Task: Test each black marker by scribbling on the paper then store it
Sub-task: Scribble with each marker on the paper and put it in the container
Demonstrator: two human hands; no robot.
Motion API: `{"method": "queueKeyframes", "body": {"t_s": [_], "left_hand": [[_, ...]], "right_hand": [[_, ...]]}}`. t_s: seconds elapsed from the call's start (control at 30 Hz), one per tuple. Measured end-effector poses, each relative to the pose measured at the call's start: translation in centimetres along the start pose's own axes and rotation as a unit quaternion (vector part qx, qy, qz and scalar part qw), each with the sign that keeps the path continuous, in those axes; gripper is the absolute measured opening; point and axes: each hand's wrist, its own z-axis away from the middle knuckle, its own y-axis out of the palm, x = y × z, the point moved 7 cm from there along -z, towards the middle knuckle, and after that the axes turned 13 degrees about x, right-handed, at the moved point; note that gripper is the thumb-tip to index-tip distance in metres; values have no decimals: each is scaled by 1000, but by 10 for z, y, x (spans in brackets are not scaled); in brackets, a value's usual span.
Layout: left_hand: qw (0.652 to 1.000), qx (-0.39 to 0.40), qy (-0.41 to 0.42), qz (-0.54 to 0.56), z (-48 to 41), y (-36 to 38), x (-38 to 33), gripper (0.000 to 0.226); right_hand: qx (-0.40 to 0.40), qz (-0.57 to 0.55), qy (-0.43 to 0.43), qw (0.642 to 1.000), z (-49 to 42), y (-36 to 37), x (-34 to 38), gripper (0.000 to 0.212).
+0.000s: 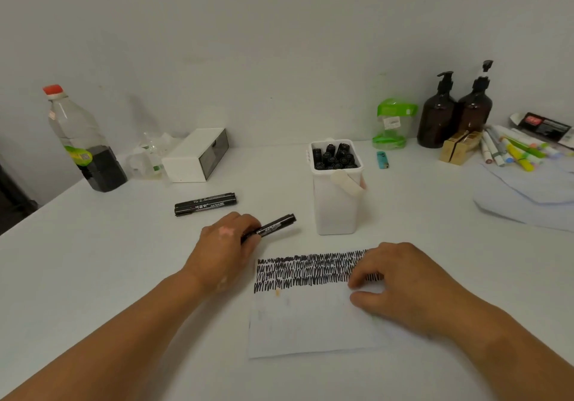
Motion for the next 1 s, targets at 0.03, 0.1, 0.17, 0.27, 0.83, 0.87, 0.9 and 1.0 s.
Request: {"method": "queueKeyframes", "body": {"t_s": [0.03,0.1,0.17,0.27,0.83,0.87,0.9,1.0], "left_hand": [[1000,-1,16,16,-1,0,-11,17],[998,7,49,39,-2,1,-31,17],[994,25,84,59,-2,2,-49,16],[986,54,120,99,-1,5,-69,12],[968,74,180,156,24,24,-100,22],[968,75,181,159,25,24,-101,20],[967,77,181,161,25,24,-102,18],[965,87,183,165,26,25,-104,14]], "right_hand": [[1,-1,18,1000,2,-4,-7,10],[4,-2,50,999,6,-13,-20,11],[3,-10,79,997,10,-20,-34,19],[1,-15,109,994,14,-26,-46,20],[-91,-478,-43,872,-4,-1,23,14],[-90,-483,-40,870,-4,0,23,14],[-89,-490,-39,866,-3,1,23,14],[-84,-499,-44,861,-3,1,25,14]]}}
